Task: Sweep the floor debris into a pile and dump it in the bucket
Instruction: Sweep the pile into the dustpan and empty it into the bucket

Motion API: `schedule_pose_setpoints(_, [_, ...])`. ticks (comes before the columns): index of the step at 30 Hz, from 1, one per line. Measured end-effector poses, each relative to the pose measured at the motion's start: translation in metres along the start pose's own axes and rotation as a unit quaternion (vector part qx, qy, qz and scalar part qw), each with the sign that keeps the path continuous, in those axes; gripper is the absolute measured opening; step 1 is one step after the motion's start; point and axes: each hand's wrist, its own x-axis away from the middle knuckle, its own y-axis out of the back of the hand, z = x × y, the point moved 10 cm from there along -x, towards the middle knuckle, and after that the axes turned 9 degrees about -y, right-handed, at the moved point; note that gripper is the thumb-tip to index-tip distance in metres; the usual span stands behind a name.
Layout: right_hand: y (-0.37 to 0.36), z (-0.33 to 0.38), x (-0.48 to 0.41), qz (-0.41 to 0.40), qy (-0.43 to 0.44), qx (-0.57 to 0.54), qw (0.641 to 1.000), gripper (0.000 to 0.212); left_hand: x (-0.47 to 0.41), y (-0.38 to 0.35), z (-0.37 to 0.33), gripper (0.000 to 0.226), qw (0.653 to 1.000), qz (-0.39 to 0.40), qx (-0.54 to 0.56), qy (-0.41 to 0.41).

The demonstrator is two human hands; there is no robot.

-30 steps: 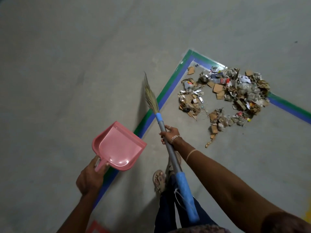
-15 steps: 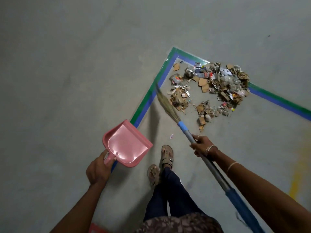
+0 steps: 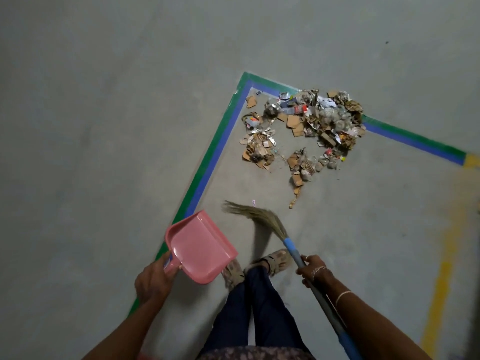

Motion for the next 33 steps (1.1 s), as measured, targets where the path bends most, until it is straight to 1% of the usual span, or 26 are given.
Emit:
schedule_pose_setpoints(2, [0.013,0.009,-0.003,-0.012,0.014,-0.031,0.999,0.065,0.0,0.004,-0.009,0.063,1.0,-0.007,-0.008,0.001])
schedule_pose_setpoints(7, [0.07,0.037,0.002,-0.06,0.067,-0.145,0.985,0.06,-0.023,0.021,-0.056,0.057,0.999,-0.008,-0.033,-0.024])
schedule_pose_setpoints(11, [0.116,0.051,0.018,-0.087,0.105,-0.21,0.968,0.062,-0.049,0.045,-0.103,0.081,0.997,-0.043,-0.019,-0.069])
schedule_pose_setpoints(15, [0.128,0.061,0.038,-0.097,0.157,-0.238,0.954,0.067,-0.083,0.064,-0.14,0.088,0.993,-0.066,-0.011,-0.094])
schedule_pose_setpoints(17, [0.125,0.072,0.045,-0.085,0.18,-0.266,0.943,0.066,-0.1,0.068,-0.149,0.087,0.992,-0.071,-0.016,-0.1])
schedule_pose_setpoints(19, [0.12,0.092,0.046,-0.06,0.194,-0.29,0.935,0.065,-0.121,0.07,-0.152,0.079,0.992,-0.071,-0.025,-0.102])
schedule_pose_setpoints(22, [0.103,0.13,0.04,-0.014,0.189,-0.303,0.934,0.066,-0.15,0.076,-0.151,0.066,0.991,-0.069,-0.044,-0.101])
schedule_pose_setpoints(25, [0.077,0.172,0.031,0.036,0.179,-0.277,0.943,0.066,-0.169,0.086,-0.145,0.058,0.992,-0.064,-0.053,-0.095])
schedule_pose_setpoints(28, [0.052,0.212,0.026,0.078,0.173,-0.227,0.955,0.066,-0.182,0.094,-0.134,0.06,0.993,-0.049,-0.066,-0.086])
schedule_pose_setpoints(30, [0.037,0.237,0.021,0.09,0.165,-0.198,0.962,0.066,-0.194,0.098,-0.124,0.063,0.993,-0.033,-0.076,-0.08])
schedule_pose_setpoints(33, [0.018,0.264,0.001,0.095,0.122,-0.19,0.97,0.066,-0.218,0.1,-0.112,0.062,0.994,-0.018,-0.087,-0.07])
